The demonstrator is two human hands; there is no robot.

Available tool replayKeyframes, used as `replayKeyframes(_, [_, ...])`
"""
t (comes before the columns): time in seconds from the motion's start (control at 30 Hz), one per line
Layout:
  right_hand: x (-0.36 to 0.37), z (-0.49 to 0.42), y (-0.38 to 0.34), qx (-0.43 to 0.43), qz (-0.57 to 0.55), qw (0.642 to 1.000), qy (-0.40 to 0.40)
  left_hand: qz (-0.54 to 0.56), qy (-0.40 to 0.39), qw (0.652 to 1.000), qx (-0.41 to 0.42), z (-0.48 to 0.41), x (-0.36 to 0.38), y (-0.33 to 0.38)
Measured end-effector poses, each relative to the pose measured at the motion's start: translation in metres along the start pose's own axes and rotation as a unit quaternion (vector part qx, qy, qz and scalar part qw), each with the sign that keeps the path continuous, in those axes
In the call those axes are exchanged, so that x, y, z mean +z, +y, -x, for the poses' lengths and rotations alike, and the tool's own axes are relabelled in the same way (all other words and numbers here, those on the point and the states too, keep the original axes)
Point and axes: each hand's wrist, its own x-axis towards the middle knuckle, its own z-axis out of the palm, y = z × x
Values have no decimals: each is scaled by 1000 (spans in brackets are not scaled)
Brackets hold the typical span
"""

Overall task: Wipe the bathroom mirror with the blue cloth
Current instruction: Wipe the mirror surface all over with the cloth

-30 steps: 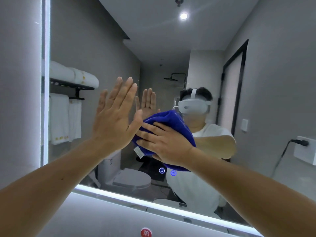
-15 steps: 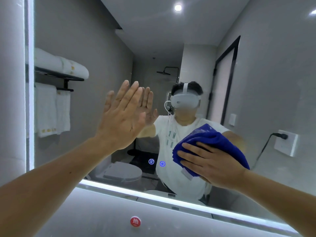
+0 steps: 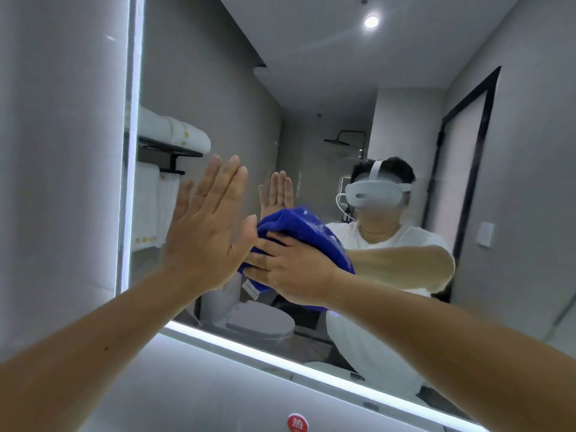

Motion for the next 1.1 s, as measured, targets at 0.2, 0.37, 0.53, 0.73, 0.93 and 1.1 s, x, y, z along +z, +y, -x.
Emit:
replayKeyframes(0.2, [4, 121, 33, 6, 14, 1000, 16, 37, -19, 999, -7, -7, 5, 27])
replayKeyframes(0.37, [-2, 238, 81, 82, 26, 996, 22, 72, -42, 996, 21, -19, 13, 65])
replayKeyframes(0.53, [-33, 236, 165, 279, 8, 958, 68, 95, -26, 995, 16, -42, 4, 96])
replayKeyframes(0.73, [-35, 168, 157, 458, -39, 865, 198, 108, 1, 994, 34, -57, 10, 121])
replayKeyframes(0.93, [-2, 221, 80, 159, -29, 985, 53, 128, 18, 989, 65, -70, 23, 140])
replayKeyframes(1.1, [-17, 314, 155, 105, 7, 994, -13, 98, 37, 988, 111, -93, 26, 155])
